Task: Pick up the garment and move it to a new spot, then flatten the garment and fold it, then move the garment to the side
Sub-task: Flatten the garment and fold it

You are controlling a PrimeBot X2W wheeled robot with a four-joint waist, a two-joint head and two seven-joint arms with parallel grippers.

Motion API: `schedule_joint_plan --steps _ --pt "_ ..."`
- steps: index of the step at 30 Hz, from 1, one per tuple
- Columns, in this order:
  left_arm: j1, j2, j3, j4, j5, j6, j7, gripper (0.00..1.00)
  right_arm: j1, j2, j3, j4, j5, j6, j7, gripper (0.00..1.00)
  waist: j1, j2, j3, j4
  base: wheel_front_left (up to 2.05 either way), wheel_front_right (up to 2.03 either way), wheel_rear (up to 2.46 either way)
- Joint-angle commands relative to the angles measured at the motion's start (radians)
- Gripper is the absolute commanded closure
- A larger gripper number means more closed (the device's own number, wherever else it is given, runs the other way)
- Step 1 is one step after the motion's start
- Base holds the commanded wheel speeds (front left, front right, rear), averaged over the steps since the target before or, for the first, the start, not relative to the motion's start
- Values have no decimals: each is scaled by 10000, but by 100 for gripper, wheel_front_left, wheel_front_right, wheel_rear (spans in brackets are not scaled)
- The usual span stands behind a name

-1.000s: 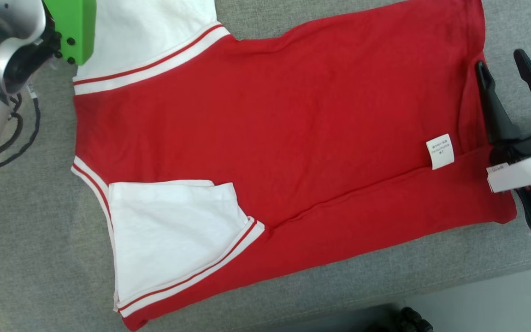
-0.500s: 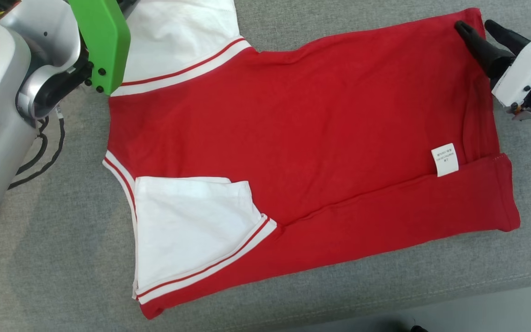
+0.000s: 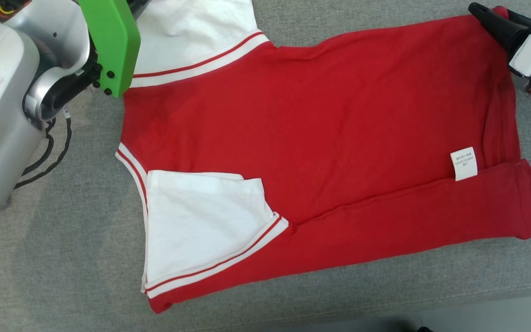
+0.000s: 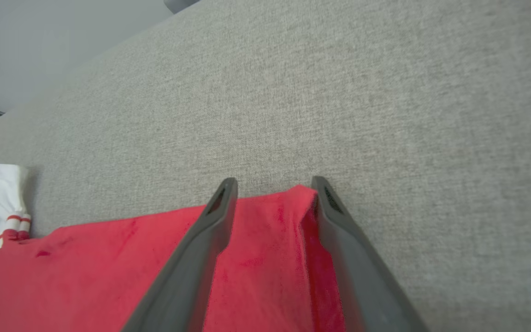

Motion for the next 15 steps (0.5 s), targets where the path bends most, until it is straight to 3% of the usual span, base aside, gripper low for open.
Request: schedule_joint_plan --steps 1,2,8,15 --pt "44 38 -18 -37 9 37 -60 100 -122 15 26 28 24 -2 45 67 -1 0 22 23 0 0 0" --pt "30 47 -14 -40 6 42 -64 100 -152 13 35 5 40 -2 14 100 -1 0 30 31 0 0 0" --pt "-110 129 60 43 163 61 -339 100 -177 -154 123 -188 -25 -2 -405 100 -1 0 77 35 0 0 0" --pt "-495 268 367 256 698 129 -1633 100 -380 -386 -50 -296 68 -3 -1522 100 -1 0 130 16 0 0 0"
